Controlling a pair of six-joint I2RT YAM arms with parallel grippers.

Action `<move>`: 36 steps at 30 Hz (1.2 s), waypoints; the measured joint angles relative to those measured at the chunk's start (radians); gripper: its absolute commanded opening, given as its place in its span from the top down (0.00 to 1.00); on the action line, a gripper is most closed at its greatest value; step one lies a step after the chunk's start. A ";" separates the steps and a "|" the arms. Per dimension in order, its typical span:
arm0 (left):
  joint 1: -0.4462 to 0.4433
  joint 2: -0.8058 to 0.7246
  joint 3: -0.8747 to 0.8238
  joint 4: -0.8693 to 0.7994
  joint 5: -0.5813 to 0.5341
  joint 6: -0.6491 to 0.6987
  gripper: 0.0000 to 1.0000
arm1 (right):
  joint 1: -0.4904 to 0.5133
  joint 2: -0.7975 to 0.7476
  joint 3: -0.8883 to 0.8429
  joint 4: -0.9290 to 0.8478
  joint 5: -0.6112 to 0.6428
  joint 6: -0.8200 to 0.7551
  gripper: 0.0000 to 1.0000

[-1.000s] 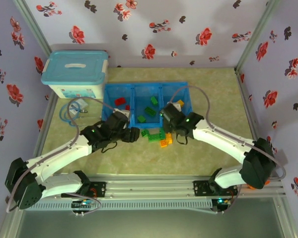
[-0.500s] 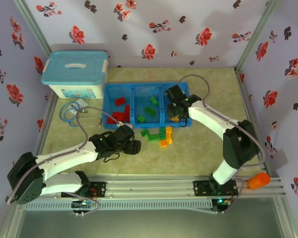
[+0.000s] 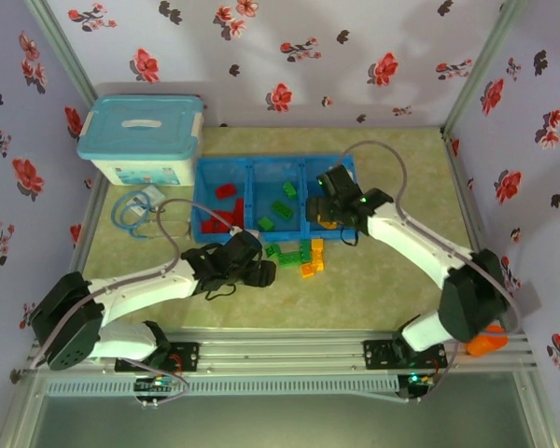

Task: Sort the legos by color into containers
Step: Pick up the lego from the center of the table.

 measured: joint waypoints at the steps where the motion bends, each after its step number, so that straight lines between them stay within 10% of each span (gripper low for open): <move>1: 0.004 0.012 0.008 0.003 0.005 0.000 0.19 | 0.002 -0.031 -0.028 0.009 -0.003 0.009 0.05; 14: 0.081 0.243 0.151 0.021 0.048 -0.009 0.27 | 0.016 -0.370 -0.359 0.094 -0.027 0.116 0.10; 36: 0.102 0.449 0.304 0.021 0.026 -0.014 0.45 | 0.018 -0.524 -0.498 0.132 -0.044 0.181 0.13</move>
